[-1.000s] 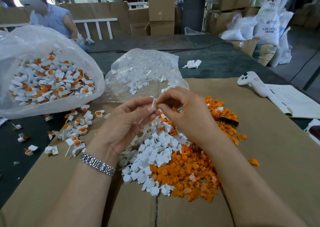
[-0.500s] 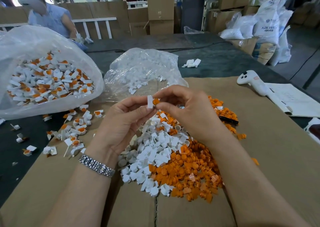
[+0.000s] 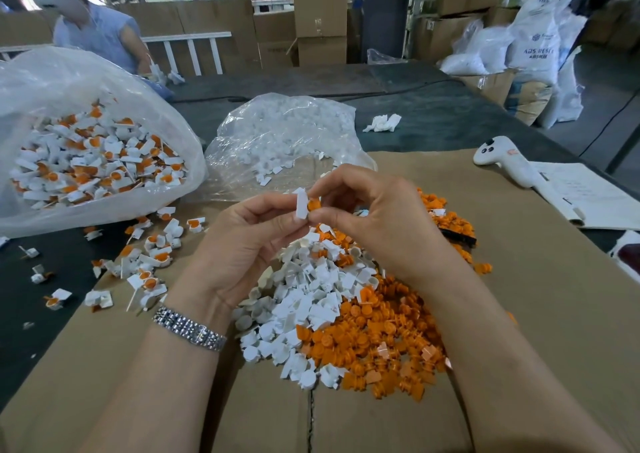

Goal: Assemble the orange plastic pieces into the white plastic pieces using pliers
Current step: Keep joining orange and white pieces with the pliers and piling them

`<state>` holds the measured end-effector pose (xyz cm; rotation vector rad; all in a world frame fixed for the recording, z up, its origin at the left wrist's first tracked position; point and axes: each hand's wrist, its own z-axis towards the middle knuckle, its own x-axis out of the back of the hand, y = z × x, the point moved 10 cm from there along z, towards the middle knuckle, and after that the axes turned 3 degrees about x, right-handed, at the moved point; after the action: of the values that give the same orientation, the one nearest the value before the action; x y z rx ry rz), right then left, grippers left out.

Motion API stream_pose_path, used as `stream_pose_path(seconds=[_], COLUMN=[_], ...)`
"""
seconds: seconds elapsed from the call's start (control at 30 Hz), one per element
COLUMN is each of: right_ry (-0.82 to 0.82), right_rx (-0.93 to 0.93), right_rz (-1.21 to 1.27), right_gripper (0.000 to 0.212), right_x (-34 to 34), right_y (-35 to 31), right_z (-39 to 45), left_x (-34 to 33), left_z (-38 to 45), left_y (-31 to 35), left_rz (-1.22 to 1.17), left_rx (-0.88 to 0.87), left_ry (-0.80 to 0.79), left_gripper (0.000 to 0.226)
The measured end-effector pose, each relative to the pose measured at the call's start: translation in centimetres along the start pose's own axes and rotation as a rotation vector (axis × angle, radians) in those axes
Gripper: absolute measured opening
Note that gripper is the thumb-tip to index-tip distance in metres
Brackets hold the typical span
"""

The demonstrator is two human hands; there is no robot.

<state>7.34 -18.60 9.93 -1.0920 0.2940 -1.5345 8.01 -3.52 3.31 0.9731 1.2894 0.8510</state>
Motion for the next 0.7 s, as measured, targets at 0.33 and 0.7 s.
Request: stream_pose_path(seconds=[0.33,0.7], right_ry=[0.067,0.013], right_rx=[-0.027,-0.003], right_rz=[-0.112,-0.185], right_gripper=[0.020,0.016], right_x=[0.0,-0.9], right_y=[0.5,0.4], right_z=[0.0,0.2], left_x=[-0.5,0.1], left_z=[-0.3,-0.3], left_y=[0.8,-0.1], left_rz=[0.083,0.030], left_rx=[-0.099,-0.016], left_ry=[0.039,0.140], left_gripper=[0.028,0.013])
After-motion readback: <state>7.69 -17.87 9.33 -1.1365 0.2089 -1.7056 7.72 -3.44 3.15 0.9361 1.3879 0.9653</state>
